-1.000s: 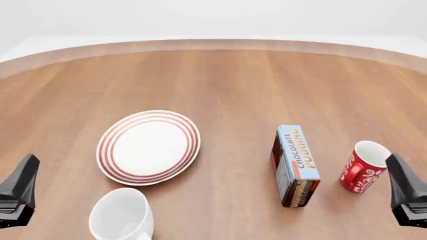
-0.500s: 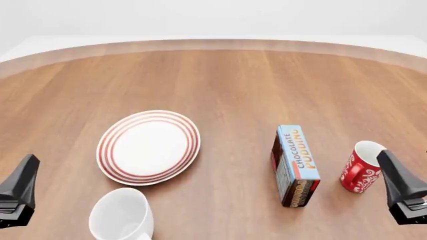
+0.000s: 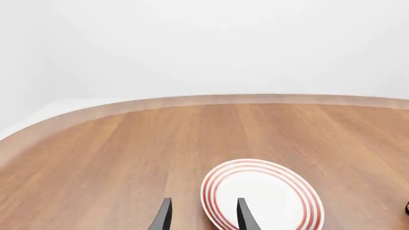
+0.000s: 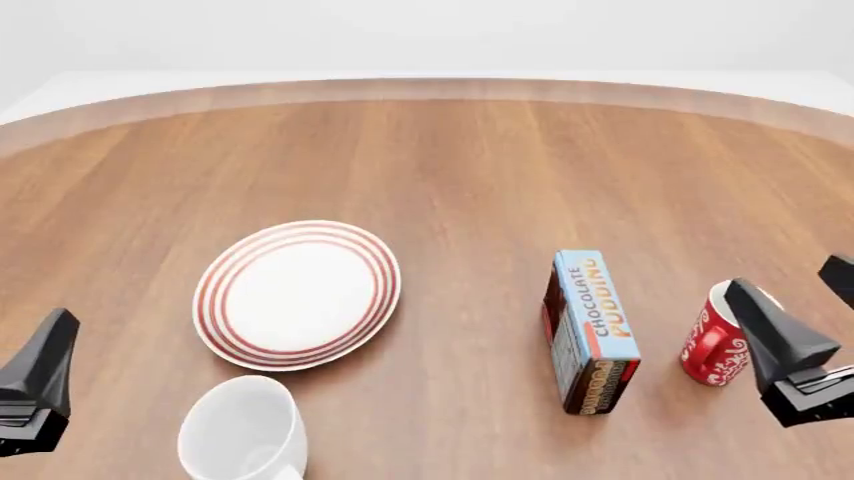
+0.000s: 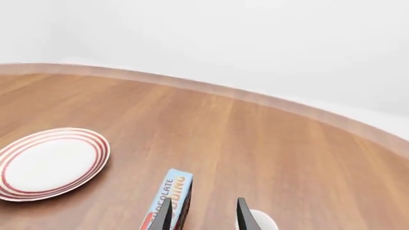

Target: Pick up the white mug and put it on the plate, and put the chocolate pudding to the right of the plate.

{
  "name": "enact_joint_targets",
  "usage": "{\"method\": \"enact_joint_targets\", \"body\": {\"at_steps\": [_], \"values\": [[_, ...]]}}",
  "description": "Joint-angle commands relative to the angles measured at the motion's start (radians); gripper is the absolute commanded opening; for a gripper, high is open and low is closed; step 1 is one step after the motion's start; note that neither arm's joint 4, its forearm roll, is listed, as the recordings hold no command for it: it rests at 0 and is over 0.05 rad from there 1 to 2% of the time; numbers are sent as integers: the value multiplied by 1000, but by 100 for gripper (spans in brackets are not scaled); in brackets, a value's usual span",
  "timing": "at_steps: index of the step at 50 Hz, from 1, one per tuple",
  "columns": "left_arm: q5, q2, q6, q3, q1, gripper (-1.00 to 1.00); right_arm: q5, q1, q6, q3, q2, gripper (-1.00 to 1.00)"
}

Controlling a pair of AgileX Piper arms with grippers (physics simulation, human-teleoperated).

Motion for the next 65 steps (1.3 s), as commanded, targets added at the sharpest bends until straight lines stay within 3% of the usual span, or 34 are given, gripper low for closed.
{"method": "enact_joint_targets", "body": {"at_steps": [1, 45, 57, 58, 65], "values": [[0, 0, 0, 0, 0, 100, 17, 33, -1, -57, 85, 100], [0, 0, 0, 0, 0, 100, 204, 168, -51, -334, 424, 100], [0, 0, 0, 0, 0, 100, 293, 189, -48, -398, 464, 100], [0, 0, 0, 0, 0, 100, 305, 197, -24, -408, 473, 100], [0, 0, 0, 0, 0, 100, 342, 208, -4, -432, 489, 100]]}}
